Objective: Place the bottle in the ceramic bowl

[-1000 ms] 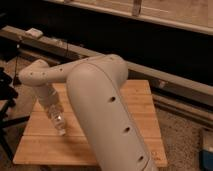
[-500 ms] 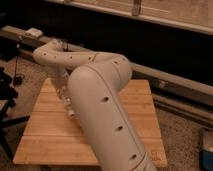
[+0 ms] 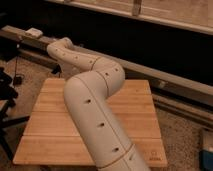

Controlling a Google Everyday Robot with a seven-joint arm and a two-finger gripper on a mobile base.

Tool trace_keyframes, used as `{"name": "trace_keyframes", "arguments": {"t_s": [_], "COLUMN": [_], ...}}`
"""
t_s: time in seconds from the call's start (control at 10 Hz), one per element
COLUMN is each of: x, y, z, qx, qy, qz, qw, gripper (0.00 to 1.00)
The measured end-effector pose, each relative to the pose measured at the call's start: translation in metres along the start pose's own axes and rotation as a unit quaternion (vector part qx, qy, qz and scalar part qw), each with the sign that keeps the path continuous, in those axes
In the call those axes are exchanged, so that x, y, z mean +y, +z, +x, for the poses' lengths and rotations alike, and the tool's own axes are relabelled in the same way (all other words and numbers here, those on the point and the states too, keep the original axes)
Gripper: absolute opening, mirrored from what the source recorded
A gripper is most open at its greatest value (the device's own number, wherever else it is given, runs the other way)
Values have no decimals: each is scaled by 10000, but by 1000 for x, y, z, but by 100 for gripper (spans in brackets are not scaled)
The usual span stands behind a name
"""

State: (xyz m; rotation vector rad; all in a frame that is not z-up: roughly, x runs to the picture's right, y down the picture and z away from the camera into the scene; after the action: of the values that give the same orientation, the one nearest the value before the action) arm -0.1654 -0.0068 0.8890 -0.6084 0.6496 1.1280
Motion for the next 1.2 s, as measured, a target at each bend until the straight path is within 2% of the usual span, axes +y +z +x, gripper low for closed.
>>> {"name": "trace_keyframes", "arguments": {"t_s": [0.2,0.3,0.6,0.8,0.9,1.0,1.1,1.2], "x": [-17,-31,-59,-63,-63,-60,-62,-61], "y": [10,17,28,26,18,7,2,-3], "z": [-9,-10,-7,-7,-5,-3,0,1], "qx": [-24,-43,-89,-153,-245,-358,-411,-452], "qy": [320,540,930,1016,1003,926,896,875], "qz": [105,150,183,104,-113,-460,-672,-779], "qw": [9994,9984,9955,9947,9946,9940,9929,9921], "gripper": [33,46,75,80,80,80,80,80]}}
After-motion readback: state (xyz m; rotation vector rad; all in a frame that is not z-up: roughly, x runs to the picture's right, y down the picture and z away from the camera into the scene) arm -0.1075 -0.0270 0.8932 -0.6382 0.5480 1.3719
